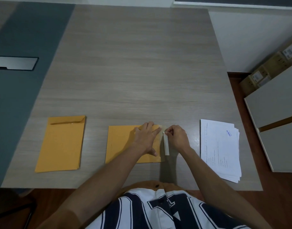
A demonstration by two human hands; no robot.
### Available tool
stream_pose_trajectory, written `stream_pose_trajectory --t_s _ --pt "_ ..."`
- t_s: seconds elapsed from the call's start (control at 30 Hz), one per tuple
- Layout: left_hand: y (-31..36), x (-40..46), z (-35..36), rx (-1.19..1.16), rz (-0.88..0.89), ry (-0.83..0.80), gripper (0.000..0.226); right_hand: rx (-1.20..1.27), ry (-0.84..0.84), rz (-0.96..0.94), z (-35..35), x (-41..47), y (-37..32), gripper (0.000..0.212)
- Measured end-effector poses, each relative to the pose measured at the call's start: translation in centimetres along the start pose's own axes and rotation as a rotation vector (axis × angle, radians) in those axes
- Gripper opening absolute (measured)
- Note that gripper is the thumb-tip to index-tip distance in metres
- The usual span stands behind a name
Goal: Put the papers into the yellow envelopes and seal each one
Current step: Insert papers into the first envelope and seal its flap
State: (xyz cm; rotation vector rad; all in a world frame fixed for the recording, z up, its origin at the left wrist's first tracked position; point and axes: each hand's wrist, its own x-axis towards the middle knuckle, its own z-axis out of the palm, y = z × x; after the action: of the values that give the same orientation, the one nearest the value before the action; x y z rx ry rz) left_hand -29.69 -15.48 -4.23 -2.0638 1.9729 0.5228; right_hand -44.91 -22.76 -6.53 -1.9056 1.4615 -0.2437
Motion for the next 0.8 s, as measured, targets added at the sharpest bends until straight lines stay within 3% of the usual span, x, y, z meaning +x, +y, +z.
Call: stream_pose_trajectory --t_s 0.3,0.5,0.8 --pt "-0.7 0.2 0.1 -0.025 -0.016 0.038 0.114 0.304 -0.051 0.106 -2.6 -1.0 -0.3 0.005" --pt "-1.9 0.6 -0.2 -0.108 -0.102 0.075 0.110 0.610 0.119 0.231 -4.6 0.1 -0.4 0.011" --pt "-3.3 2.0 -0.8 -0.117 -0.211 0.087 0.107 0.621 0.305 0.481 -6.7 6.5 0.0 0.017"
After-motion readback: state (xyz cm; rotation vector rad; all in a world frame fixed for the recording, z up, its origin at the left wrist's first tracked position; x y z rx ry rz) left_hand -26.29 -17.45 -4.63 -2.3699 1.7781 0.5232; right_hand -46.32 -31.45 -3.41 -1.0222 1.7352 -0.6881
